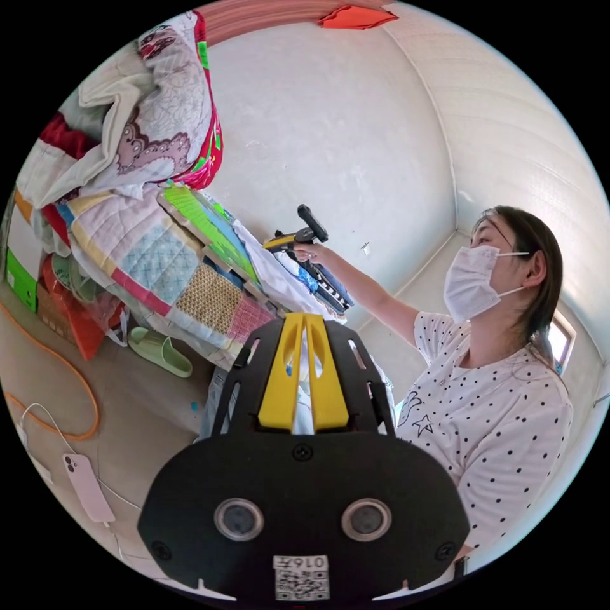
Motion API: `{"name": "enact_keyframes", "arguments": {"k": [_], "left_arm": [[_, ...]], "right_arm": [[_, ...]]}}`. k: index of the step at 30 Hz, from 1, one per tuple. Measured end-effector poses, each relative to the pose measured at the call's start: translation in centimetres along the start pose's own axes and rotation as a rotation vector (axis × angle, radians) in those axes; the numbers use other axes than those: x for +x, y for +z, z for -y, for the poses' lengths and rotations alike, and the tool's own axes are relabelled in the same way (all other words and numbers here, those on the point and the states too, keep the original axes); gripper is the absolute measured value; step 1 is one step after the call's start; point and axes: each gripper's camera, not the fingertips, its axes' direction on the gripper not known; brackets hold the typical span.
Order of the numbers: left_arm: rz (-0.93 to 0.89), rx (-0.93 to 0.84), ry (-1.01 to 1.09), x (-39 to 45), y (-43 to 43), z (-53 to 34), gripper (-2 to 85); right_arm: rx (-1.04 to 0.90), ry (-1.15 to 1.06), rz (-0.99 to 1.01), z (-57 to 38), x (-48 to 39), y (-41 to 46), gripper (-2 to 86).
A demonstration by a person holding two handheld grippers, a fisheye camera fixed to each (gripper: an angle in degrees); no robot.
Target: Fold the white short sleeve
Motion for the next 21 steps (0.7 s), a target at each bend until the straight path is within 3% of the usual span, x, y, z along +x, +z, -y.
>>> {"name": "enact_keyframes", "arguments": {"k": [6,10,16,21], "left_arm": [[0.002,-0.02,0.014,-1.3,-0.1,-0.4,-1.0],[-0.024,-0.013,0.025,-2.3,-0.1,-0.7,-1.0],[-0.023,-0.018,0.083,-3.2,-0.3,-1.3,-1.0],[-0.053,-0.015,0.114,-4.6,-0.2,-1.9,-1.0]], "right_arm": [[0.107,0.166,0.144,-0.6,4.0,0.6,7.1],[0.256,0.447,0.193,-1.4,9.0,1.9,6.8],[0.213,0.73,0.261,0.1,13.2,9.3,5.8],[0.127,0.767,0.286,2.0,14.0,16.0,1.6]]}}
